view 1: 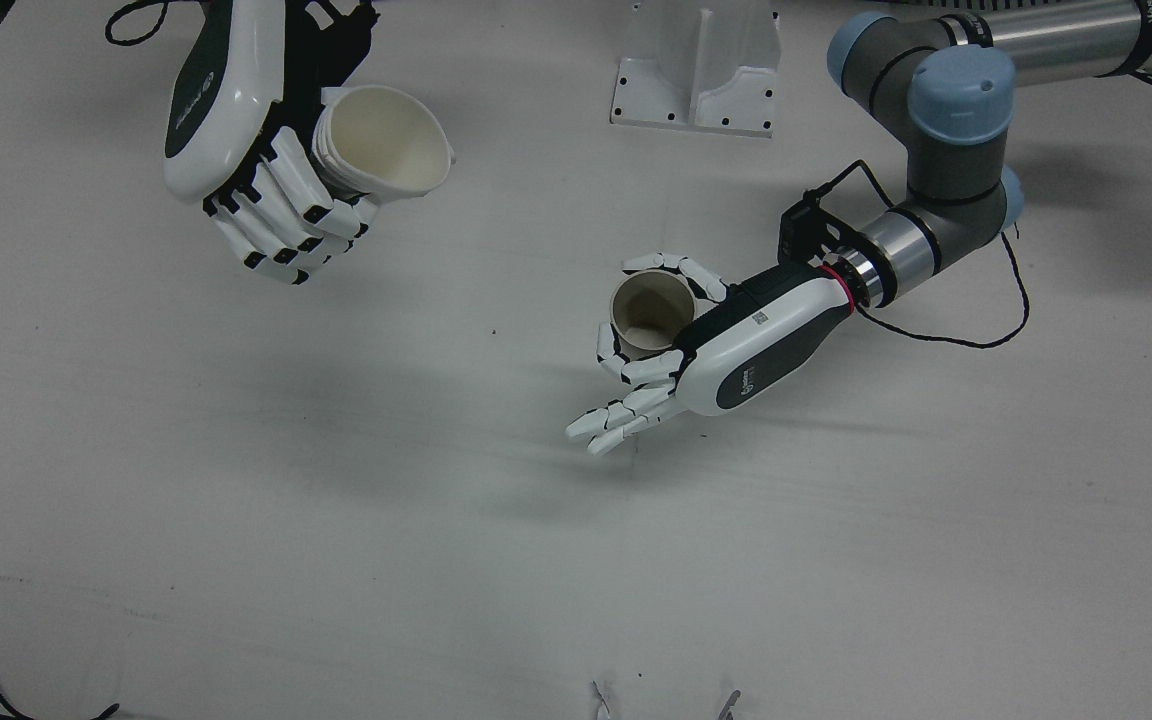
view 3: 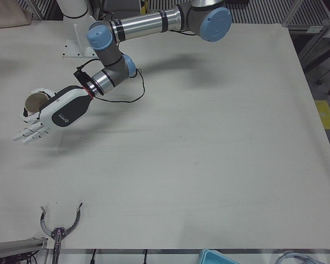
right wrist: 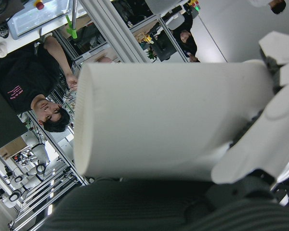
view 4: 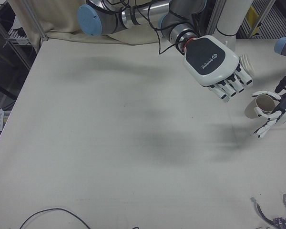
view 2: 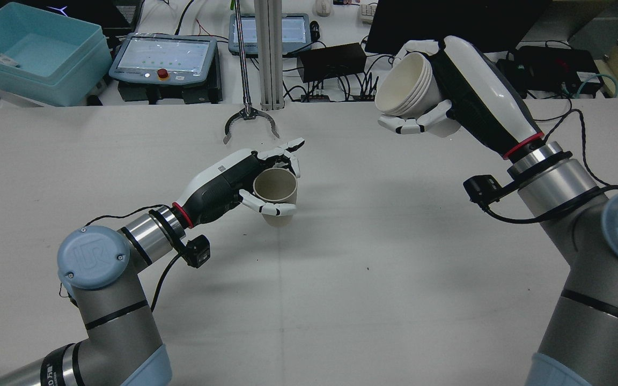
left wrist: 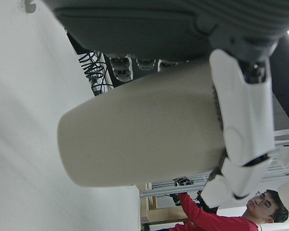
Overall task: Pour water
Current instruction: 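Tilt the right hand's cup over the left hand's cup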
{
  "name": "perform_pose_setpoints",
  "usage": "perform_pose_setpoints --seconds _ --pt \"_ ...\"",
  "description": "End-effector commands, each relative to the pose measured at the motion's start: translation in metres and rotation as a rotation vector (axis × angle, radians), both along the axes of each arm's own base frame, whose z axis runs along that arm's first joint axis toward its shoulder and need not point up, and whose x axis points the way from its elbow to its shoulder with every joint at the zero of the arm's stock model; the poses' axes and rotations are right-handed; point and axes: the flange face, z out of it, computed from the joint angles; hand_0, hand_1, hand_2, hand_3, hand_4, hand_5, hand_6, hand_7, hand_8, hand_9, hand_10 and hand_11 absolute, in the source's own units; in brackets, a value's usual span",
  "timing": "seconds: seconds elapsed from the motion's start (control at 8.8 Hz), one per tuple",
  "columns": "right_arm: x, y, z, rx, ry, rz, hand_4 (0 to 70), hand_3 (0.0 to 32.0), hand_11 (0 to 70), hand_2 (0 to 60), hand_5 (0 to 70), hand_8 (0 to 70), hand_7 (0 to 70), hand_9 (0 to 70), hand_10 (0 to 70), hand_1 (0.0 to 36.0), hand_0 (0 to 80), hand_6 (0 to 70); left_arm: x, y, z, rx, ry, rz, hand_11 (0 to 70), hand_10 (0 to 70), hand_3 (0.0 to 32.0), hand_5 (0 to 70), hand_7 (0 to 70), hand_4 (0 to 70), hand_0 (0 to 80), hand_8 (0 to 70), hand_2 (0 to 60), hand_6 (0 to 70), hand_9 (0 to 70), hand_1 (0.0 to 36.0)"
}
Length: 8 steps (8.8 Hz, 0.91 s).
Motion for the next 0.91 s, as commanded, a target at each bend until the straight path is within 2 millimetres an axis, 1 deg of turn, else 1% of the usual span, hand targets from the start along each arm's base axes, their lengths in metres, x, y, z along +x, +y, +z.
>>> perform_pose_setpoints --seconds 0.0,0.11,0.23,0.34,0.45,0.57,0.68,0.8 --pt "-0.003 0.009 0.0 -0.002 0.198 -0.037 20.8 0.0 52.7 60.0 70.0 49.1 70.0 67.0 36.3 30.1 49.6 63.7 0.011 0.008 -0.018 0.015 0.014 0.015 10.1 4.9 0.0 62.8 9.0 27.8 48.5 1.6 60.0 3.1 2.6 36.0" --pt "-0.007 0.007 -0.011 0.017 0.219 -0.033 21.1 0.0 51.8 60.0 70.0 47.7 70.0 64.8 35.5 30.8 50.1 62.6 0.021 0.017 -0.018 0.018 0.008 0.03 10.0 4.9 0.0 62.4 8.9 27.7 48.4 1.6 60.0 3.0 2.6 36.0" --pt "-0.019 -0.002 -0.024 0.027 0.228 -0.029 21.7 0.0 51.6 60.0 70.0 47.1 70.0 64.0 35.4 32.2 51.0 62.9 0.024 0.018 -0.028 0.039 0.011 0.023 10.1 4.9 0.0 62.7 8.9 27.6 48.4 1.6 60.0 3.1 2.6 36.0" --pt "-0.039 -0.013 -0.031 0.031 0.247 -0.061 22.4 0.0 51.7 60.0 70.0 46.7 70.0 63.3 35.3 33.5 51.4 63.2 0.026 0.018 -0.035 0.046 0.016 0.022 10.1 5.0 0.0 62.3 8.9 27.8 48.5 1.6 60.0 3.1 2.6 36.0" --pt "-0.054 -0.023 -0.036 0.031 0.262 -0.082 22.8 0.0 51.1 60.0 70.0 46.0 70.0 62.3 34.8 34.3 51.9 63.2 0.026 0.017 -0.038 0.053 0.016 0.017 10.1 4.9 0.0 62.3 8.8 27.6 48.4 1.6 60.0 3.0 2.6 36.0" --pt "-0.063 -0.019 -0.038 0.036 0.26 -0.1 22.4 0.0 50.3 60.0 70.0 45.4 70.0 61.4 34.2 34.1 52.3 62.5 0.026 0.017 -0.038 0.053 0.016 0.016 10.1 5.0 0.0 62.1 8.8 27.6 48.3 1.6 60.0 3.0 2.6 36.0" --pt "-0.068 -0.015 -0.037 0.034 0.263 -0.112 21.6 0.0 49.7 60.0 70.0 44.9 70.0 60.7 33.7 33.1 52.0 61.7 0.026 0.017 -0.038 0.053 0.016 0.016 10.0 4.9 0.0 61.7 8.6 27.3 48.0 1.6 60.0 2.9 2.6 36.0" --pt "-0.068 -0.015 -0.033 0.031 0.266 -0.112 21.4 0.0 49.8 60.0 70.0 44.9 70.0 60.7 33.8 32.9 51.9 61.6 0.025 0.017 -0.039 0.054 0.016 0.016 9.9 4.9 0.0 61.8 8.5 27.2 48.0 1.5 60.0 2.8 2.5 36.0"
